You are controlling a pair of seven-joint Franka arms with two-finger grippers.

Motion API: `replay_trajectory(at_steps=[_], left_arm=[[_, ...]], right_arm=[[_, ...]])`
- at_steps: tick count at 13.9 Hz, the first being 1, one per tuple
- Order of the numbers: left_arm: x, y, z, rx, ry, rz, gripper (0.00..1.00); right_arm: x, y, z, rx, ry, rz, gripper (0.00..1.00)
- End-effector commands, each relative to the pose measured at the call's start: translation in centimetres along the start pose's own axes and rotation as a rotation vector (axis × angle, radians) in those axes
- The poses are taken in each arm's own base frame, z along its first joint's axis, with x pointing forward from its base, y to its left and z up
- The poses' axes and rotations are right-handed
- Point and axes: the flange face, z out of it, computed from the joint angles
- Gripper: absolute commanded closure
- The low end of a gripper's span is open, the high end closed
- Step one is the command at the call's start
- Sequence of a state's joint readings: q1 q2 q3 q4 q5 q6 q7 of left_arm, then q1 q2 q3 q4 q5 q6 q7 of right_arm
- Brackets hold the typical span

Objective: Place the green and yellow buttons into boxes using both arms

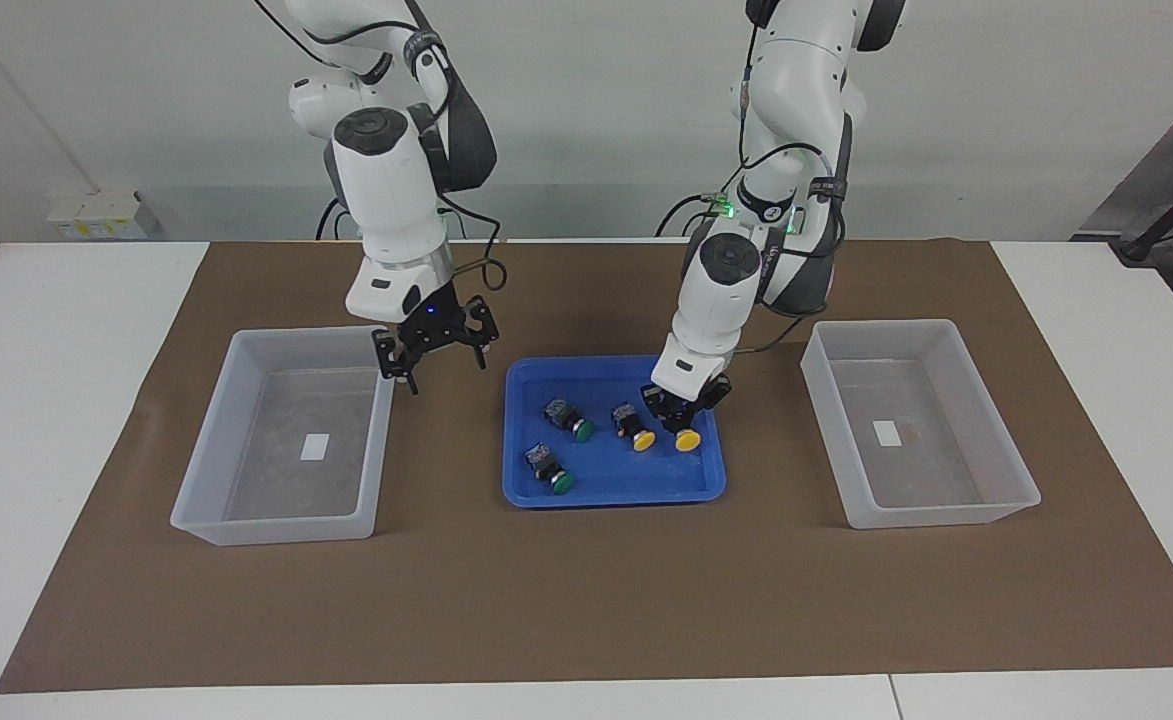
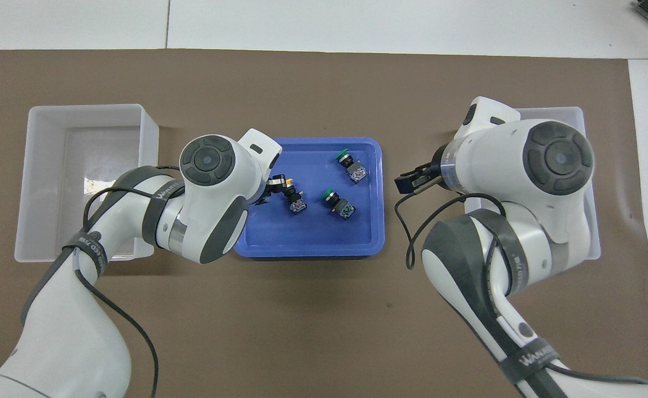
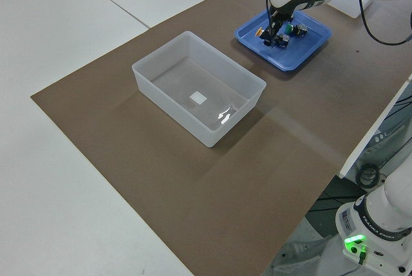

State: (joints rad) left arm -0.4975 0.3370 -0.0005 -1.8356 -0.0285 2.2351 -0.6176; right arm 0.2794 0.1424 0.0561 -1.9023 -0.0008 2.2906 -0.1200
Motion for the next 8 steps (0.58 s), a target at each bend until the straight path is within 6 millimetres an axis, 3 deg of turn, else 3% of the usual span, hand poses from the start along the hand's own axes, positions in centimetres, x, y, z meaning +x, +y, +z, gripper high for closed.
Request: replay_trajectory(at_steps=[1, 4, 6, 8], left_arm=[[2.6, -1.7, -5.0, 0.014, -0.027, -0.044, 1.0], [6.0, -5.9, -10.3, 0.05, -0.069, -0.061, 1.0], [8.1, -10.1, -12.1, 0.062, -0.086, -0.044, 1.0], [10.1, -15.1, -13.0, 0.059, -0.091, -0.003, 1.0]], right_arm=[[0.9, 0.1, 2.9, 0.011, 0.052, -0.057, 0.0], [1.7, -1.8, 6.9, 0.026, 0.101, -0.087, 0.0], [2.0, -4.0, 8.6, 0.044, 0.118, -0.096, 0.0], [1.8, -5.0, 9.8, 0.07, 0.104, -0.08, 0.0]])
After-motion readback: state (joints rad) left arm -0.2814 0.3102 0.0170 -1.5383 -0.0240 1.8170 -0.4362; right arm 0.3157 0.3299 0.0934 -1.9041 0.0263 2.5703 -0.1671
